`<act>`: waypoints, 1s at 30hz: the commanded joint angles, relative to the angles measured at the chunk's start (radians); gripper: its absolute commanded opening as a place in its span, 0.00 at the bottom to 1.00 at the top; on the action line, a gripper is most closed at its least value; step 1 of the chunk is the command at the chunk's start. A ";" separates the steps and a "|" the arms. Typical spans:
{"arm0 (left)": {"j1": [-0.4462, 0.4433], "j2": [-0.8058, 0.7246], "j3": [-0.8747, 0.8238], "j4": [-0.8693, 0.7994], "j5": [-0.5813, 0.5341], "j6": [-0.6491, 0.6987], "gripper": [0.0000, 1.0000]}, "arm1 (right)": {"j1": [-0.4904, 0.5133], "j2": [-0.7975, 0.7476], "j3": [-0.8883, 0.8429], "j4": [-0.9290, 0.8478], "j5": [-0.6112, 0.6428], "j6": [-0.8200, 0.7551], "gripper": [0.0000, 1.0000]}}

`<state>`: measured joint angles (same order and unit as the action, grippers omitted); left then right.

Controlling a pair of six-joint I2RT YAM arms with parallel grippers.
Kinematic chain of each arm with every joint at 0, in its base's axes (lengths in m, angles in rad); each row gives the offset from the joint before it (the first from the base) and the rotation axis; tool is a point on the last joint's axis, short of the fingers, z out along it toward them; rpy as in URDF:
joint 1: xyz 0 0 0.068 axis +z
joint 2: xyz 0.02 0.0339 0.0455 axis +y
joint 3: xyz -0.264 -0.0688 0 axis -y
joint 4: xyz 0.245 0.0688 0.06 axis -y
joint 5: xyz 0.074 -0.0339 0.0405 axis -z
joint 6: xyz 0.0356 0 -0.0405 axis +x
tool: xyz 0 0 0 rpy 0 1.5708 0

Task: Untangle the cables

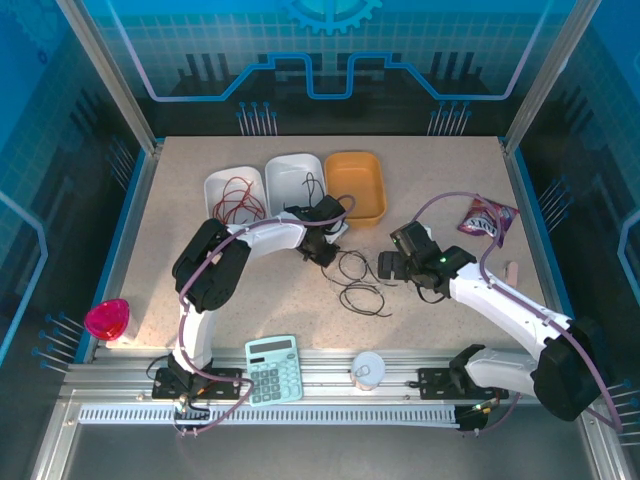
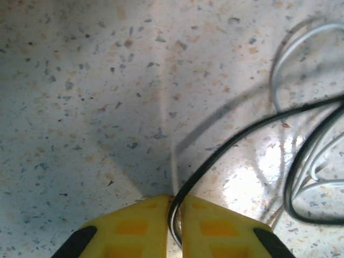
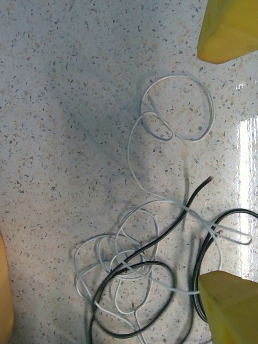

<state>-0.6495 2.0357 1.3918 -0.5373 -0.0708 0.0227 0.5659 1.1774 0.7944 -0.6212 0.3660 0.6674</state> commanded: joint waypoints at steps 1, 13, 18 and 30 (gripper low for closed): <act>-0.005 0.016 0.004 -0.017 0.011 -0.007 0.04 | -0.017 -0.018 0.011 -0.019 0.022 0.020 1.00; -0.054 -0.165 -0.074 0.056 -0.173 -0.031 0.00 | -0.017 0.037 0.018 0.032 -0.037 0.014 1.00; -0.094 -0.269 -0.122 0.087 -0.292 -0.047 0.00 | -0.019 0.065 0.037 0.050 -0.070 -0.001 1.00; -0.157 -0.489 -0.211 0.168 -0.368 -0.011 0.00 | -0.044 0.078 0.047 0.147 -0.180 -0.012 1.00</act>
<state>-0.7872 1.6108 1.2068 -0.4198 -0.4011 0.0002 0.5381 1.2526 0.8246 -0.5209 0.2314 0.6621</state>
